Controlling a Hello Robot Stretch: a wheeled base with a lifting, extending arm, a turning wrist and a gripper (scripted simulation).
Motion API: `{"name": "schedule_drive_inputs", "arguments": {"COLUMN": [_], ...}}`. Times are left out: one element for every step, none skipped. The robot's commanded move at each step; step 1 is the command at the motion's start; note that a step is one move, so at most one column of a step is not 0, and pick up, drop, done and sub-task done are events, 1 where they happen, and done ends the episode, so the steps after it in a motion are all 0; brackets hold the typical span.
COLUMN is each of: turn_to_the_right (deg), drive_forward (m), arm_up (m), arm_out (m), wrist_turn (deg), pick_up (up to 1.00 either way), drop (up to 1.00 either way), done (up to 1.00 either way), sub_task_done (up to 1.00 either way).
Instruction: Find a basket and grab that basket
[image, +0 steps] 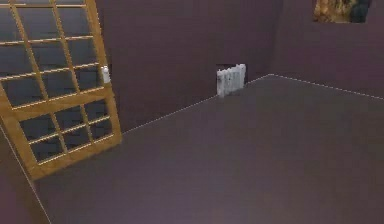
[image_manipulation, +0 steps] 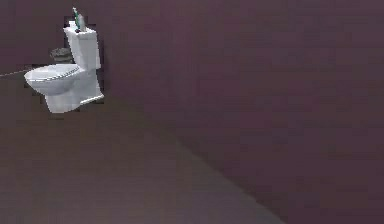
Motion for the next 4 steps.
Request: {"name": "schedule_drive_inputs", "arguments": {"turn_to_the_right": [0.0,-24.0,0.0,-3.0], "drive_forward": [0.65,0.0,1.0,0.0], "arm_up": [0.0,0.0,0.0,0.0], "arm_out": [0.0,0.0,0.0,0.0], "wrist_turn": [0.0,0.0,0.0,0.0], "pick_up": [0.0,0.0,0.0,0.0], "drop": [0.0,0.0,0.0,0.0], "done": [0.0,0.0,0.0,0.0], "sub_task_done": [0.0,0.0,0.0,0.0]}}
